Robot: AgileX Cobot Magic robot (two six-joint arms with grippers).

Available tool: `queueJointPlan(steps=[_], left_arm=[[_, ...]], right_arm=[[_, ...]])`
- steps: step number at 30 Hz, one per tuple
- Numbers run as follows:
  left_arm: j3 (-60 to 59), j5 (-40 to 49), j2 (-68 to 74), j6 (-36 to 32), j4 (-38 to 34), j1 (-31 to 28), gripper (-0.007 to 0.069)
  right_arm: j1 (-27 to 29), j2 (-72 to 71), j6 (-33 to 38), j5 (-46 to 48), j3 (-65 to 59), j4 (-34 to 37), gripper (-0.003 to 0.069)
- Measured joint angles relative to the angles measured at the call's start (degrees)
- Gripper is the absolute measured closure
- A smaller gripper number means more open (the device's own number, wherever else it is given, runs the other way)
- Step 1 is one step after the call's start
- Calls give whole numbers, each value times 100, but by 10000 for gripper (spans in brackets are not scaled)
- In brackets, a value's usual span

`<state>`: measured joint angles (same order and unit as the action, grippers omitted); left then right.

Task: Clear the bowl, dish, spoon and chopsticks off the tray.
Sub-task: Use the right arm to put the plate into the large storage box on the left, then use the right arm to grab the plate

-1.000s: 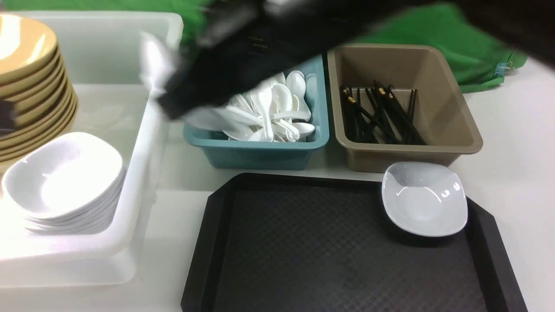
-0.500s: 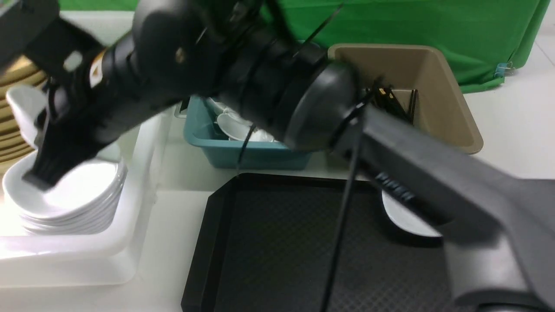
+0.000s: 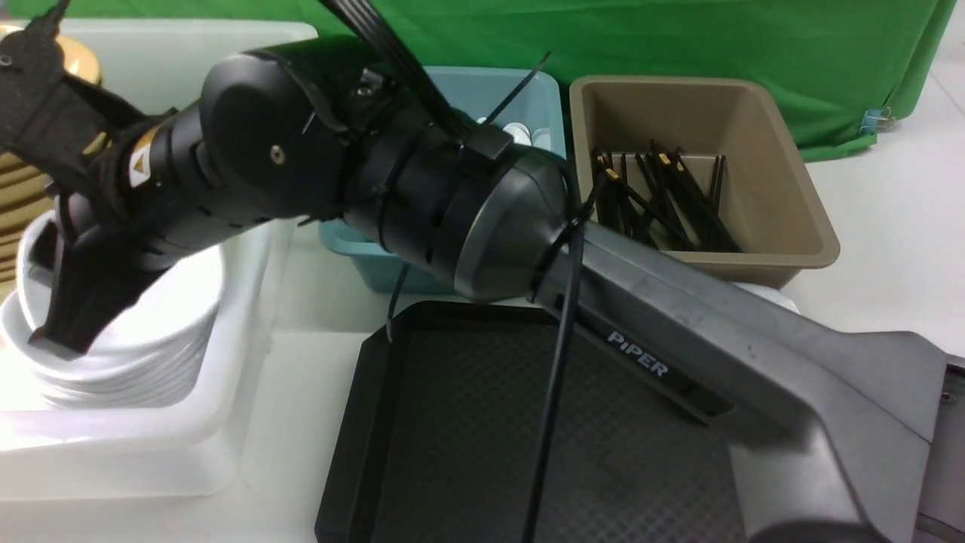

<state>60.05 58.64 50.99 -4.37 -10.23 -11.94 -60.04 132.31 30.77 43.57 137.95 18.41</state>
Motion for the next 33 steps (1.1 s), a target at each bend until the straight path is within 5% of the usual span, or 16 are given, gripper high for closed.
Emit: queueJointPlan(steps=[5,8,14,17,23,27,30,33], left_arm=[[0,-69,-4,5,-42,0,603],[0,-184,-4,-195,-155,-5,603],[0,-223,6,-1143,-1241,131,603],[0,-223,9,-1646,-1842,618,603],[0,-236,168,-1843,-1859,1707,603],[0,-444,548,-1863,-1737,2699,603],[0,-855,1154,-1863,-1566,3543,603],[0,-1131,1500,-1863,-1504,3866,603]], right_arm=[[0,-3,-373,250,143,-192,414],[64,-183,-1170,859,350,-802,421],[837,-960,-1769,2293,526,-1679,619],[1470,-1662,-1873,2487,-173,-1793,650],[2100,-3001,-1910,2550,-2357,-1841,643],[2351,-3870,-2255,2357,-4637,-2162,532],[2540,-4016,-2873,1484,-6280,-2454,363],[2592,-3977,-3077,794,-6998,-2472,278]])
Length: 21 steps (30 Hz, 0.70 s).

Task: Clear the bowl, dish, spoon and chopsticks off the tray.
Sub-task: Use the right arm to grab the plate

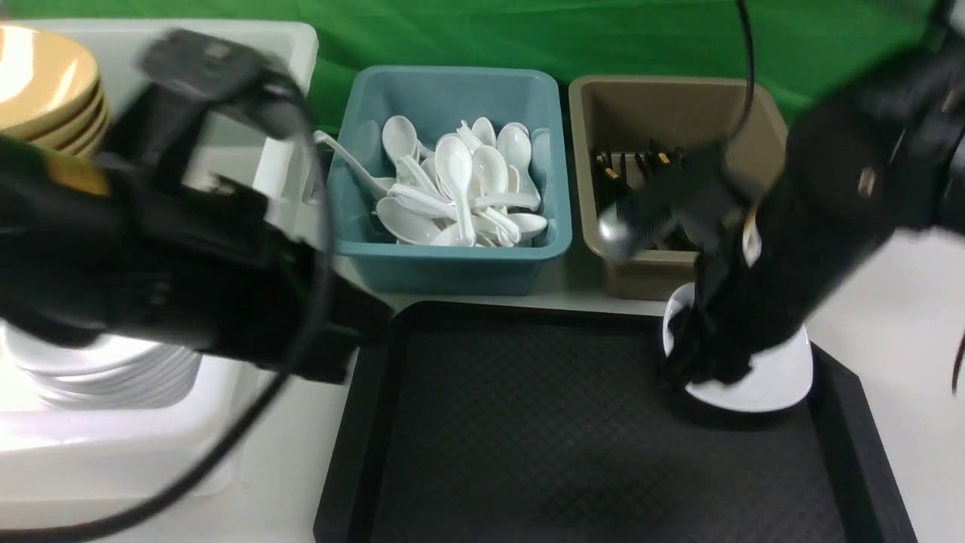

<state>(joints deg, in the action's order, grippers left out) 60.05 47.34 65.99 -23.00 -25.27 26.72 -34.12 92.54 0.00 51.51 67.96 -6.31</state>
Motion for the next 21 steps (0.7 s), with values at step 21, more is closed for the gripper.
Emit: queueJointPlan(steps=[21], left_arm=[[0,-435,721,472,481,402,603]], right_arm=[[416,1235,-1075,-2545,-797,-848,426]])
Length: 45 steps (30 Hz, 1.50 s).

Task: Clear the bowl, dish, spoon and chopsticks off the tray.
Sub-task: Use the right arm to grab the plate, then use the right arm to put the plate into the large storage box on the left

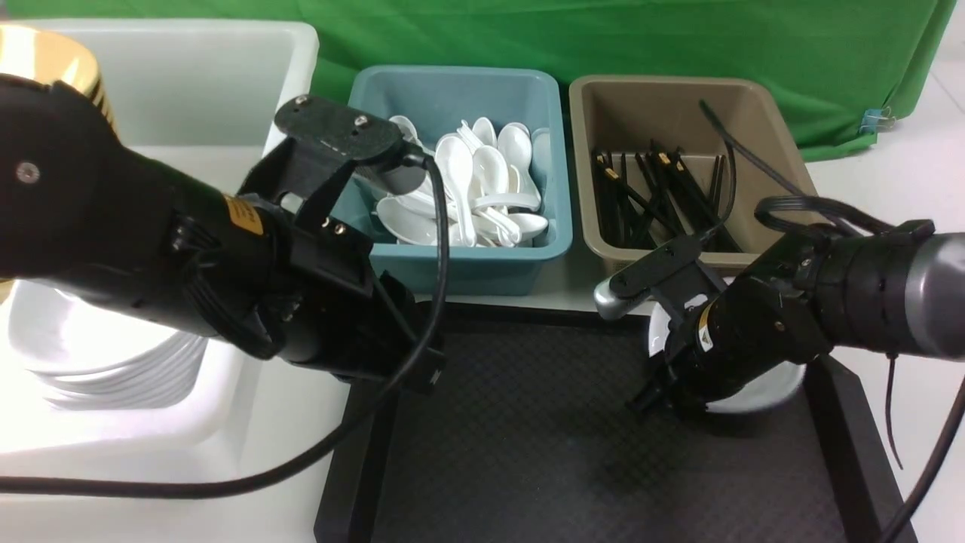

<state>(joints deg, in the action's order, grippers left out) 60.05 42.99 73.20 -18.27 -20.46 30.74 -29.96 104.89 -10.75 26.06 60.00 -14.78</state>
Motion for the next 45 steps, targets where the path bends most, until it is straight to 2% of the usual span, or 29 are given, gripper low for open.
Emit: queueJointPlan(steps=[1,2,8,13,15,19,25,27,28,30,31,32,35,39,41,42,45], left_arm=[[0,0,0,28,5,0,603],[0,0,0,56,15,0,603],[0,-53,0,389,235,2,603],[0,-57,0,703,475,2,603],[0,-50,0,1150,740,-4,603],[0,31,-6,1616,1079,-137,603],[5,218,-313,1792,1166,-893,603],[17,393,-650,1791,1222,-1357,603],[17,393,-650,1791,1228,-1398,603],[23,623,-1126,1827,1337,-2042,603],[23,638,-1166,1827,1362,-2094,603],[23,753,-1478,1827,1434,-2536,603],[23,896,-2025,1872,1474,-3363,603],[23,1078,-2470,1956,1398,-4384,603],[27,1157,-2559,1961,1384,-4598,603],[27,1236,-2638,1961,1318,-4927,603],[27,1287,-2672,1961,1218,-5111,603]], right_arm=[[-20,-60,28,-3,21,-22,493],[-27,-115,38,45,34,-21,524],[-294,-429,165,659,28,1,554],[-817,-1122,165,1050,28,121,608],[-1067,-1472,165,1113,37,249,624],[-1203,-1818,199,1248,189,487,630],[-1217,-2043,927,1437,881,1213,630],[-1217,-1965,1584,1437,1331,1852,630],[-1217,-1954,1640,1437,1370,1969,630],[-1217,-1749,2423,1492,1954,2765,630],[-1217,-1725,2485,1509,2058,2913,630],[-1241,-1514,3044,1581,2481,3523,630],[-1452,-1035,3876,1647,3286,4201,630],[-1919,-250,4237,1673,4436,4436,630],[-2054,20,4326,1680,4837,4459,630],[-2222,384,4440,1691,5428,4481,630],[-2469,1009,4519,1692,6195,4489,630]])
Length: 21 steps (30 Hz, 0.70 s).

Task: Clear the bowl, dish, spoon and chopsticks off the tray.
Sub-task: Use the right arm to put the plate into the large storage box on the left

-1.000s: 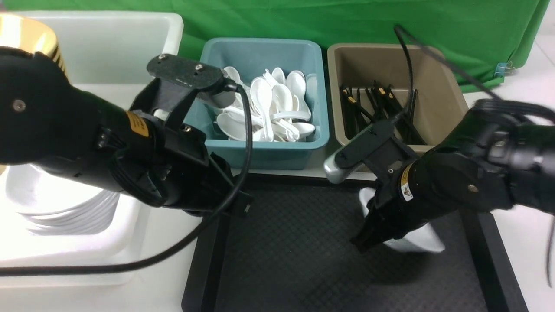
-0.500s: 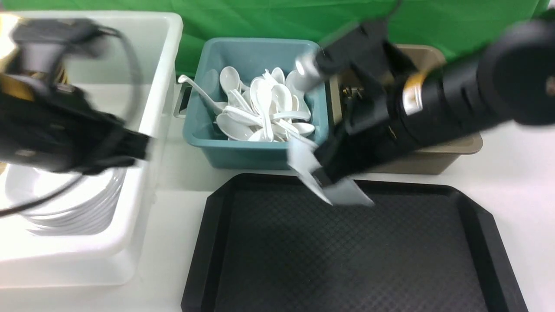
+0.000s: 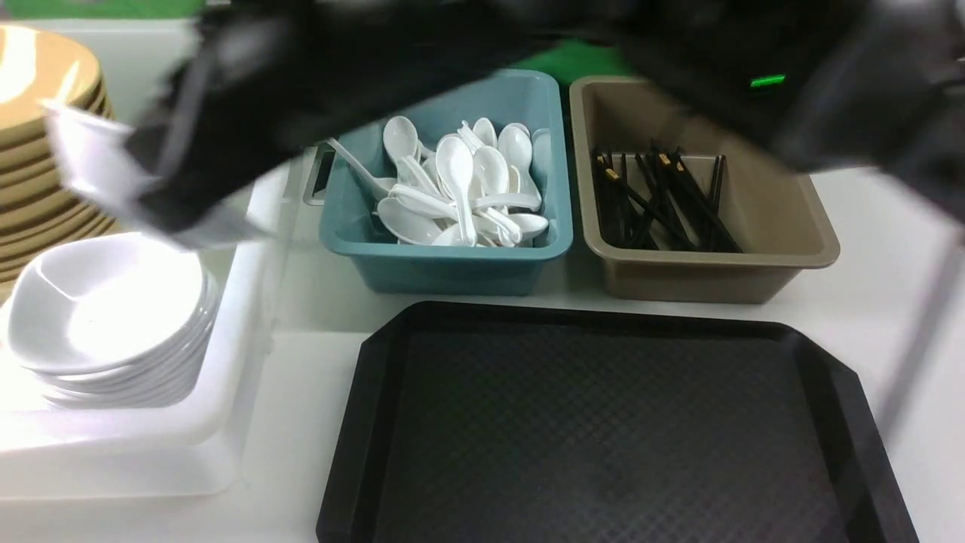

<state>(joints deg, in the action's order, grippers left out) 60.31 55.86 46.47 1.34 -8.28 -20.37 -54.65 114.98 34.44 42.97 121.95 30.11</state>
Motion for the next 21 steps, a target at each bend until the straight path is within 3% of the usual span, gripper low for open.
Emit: queueJointPlan(steps=[4,14,16,19,20,21], left_arm=[[0,90,0,0,-60,-33,603],[0,121,0,-134,-64,-33,603],[0,121,0,-134,-64,-33,603],[0,121,0,-134,-76,-33,603],[0,121,0,-134,-76,-33,603],[0,121,0,-134,-87,-33,603]], right_arm=[[-218,763,31,19,748,-116,630],[-363,1288,406,-62,892,-533,599],[-378,1288,384,-39,899,-541,565],[-415,1309,285,15,905,-566,394],[-415,1309,277,20,905,-566,374],[-415,1303,273,62,910,-572,293]])
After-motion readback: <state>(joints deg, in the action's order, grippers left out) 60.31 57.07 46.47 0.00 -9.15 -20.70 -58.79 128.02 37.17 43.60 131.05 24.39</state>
